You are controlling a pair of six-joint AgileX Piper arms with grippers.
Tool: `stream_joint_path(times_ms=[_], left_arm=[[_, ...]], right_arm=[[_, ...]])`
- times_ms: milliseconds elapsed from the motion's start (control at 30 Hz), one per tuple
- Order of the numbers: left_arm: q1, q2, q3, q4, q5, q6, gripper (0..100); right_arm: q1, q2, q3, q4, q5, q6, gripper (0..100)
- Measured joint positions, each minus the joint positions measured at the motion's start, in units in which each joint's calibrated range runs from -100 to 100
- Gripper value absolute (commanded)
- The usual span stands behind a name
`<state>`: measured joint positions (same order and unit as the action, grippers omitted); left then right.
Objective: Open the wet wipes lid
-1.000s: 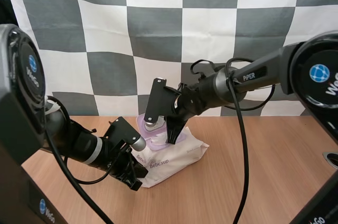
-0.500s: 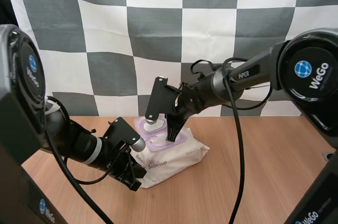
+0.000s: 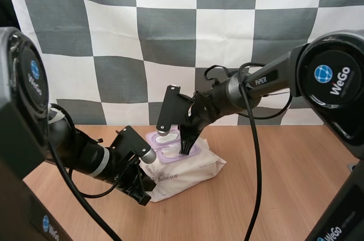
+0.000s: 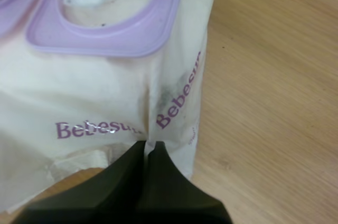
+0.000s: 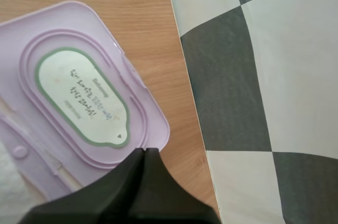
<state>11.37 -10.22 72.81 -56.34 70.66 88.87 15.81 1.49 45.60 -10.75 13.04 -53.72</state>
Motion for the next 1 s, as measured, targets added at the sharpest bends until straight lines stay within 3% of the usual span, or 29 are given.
stream_joint_path(times_ms=[33, 133, 200, 267, 367, 433, 467, 567, 633, 800, 1000], left_arm=[[0.00, -0.7, 0.0, 0.1, -0.3, -0.2, 40], [0.00, -4.4, -1.4, 0.1, -1.9, -2.8, 72], [0.00, -7.7, -2.3, 0.5, -4.0, -5.5, 87], [0.00, -11.2, -3.5, 2.2, -5.8, -8.6, 89], [0.00, -17.2, -5.3, 5.2, -8.5, -13.0, 88], [0.00, -20.8, -6.4, 6.9, -9.6, -15.8, 79], [0.00, -22.7, -7.1, 7.8, -9.7, -17.3, 70], [0.00, -28.3, -8.7, 9.4, -9.5, -22.0, 29], [0.00, -31.9, -9.6, 9.7, -9.5, -24.8, 0], [0.00, -40.2, -9.9, 9.3, -11.6, -31.3, 0], [0.00, -53.3, -9.8, 9.8, -13.5, -41.3, 0]], right_arm=[[0.0, -0.9, 0.0, 0.8, 1.4, 0.0, 0], [0.0, -4.0, 0.0, 3.1, 4.3, 0.0, 36], [0.0, -6.3, 0.0, 4.8, 5.8, 0.0, 55], [0.0, -9.1, 0.0, 6.3, 7.0, 0.2, 59], [0.0, -13.7, 0.0, 7.2, 8.7, 2.5, 55], [0.0, -17.7, 0.0, 7.1, 10.7, 4.5, 46], [0.0, -19.8, 0.0, 7.1, 11.9, 5.4, 40], [0.0, -25.7, 0.0, 7.1, 15.9, 7.3, 0], [0.0, -29.7, 0.0, 7.0, 19.8, 7.7, 0], [-0.6, -37.6, 0.0, 5.8, 30.5, 9.4, 0], [-3.8, -50.3, 0.0, 4.1, 48.6, 13.1, 0]])
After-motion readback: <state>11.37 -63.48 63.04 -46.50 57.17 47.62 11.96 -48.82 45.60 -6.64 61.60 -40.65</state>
